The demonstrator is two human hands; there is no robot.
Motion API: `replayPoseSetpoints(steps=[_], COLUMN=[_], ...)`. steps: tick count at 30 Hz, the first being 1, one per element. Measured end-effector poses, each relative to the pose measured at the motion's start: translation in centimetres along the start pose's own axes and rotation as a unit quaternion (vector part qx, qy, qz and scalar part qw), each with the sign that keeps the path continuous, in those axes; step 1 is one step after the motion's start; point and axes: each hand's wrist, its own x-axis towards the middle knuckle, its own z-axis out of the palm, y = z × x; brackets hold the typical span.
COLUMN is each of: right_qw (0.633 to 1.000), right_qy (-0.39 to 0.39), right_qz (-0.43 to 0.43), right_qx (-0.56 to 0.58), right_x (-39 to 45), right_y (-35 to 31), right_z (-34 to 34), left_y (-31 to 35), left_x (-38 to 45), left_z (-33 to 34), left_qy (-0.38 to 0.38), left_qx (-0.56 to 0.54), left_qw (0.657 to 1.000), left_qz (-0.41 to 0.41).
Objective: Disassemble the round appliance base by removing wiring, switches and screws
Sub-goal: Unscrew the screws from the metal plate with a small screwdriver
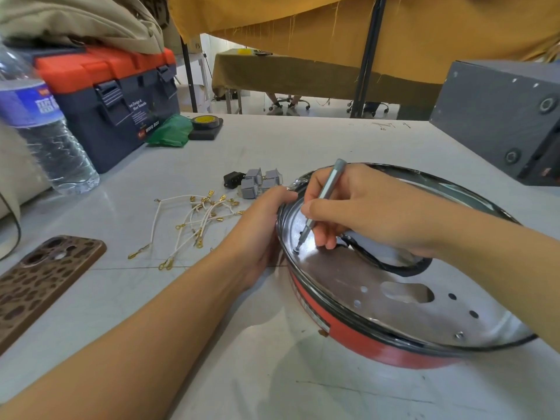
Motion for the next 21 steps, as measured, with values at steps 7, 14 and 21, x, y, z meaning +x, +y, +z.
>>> replayPoseSetpoints(steps=[7, 14, 21], right_qw=[0.993, 0.974, 0.964], right_qy=[0.026, 0.113, 0.080], right_qz=[-0.023, -0.057, -0.037], right_qx=[-0.111, -0.190, -0.252], right_x=[0.3, 0.7, 1.0], right_y=[-1.1, -1.7, -2.2], right_z=[0.1, 0.9, 0.5], left_y=[-0.1, -0.3, -0.4], left_x=[0.1, 0.0, 0.4], left_z=[-0.1, 0.0, -0.3], left_qy=[-0.013, -0.092, -0.022], left_qx=[0.002, -0.006, -0.001], left_qw=[1.000, 0.992, 0.998], left_qz=[0.004, 0.091, 0.060])
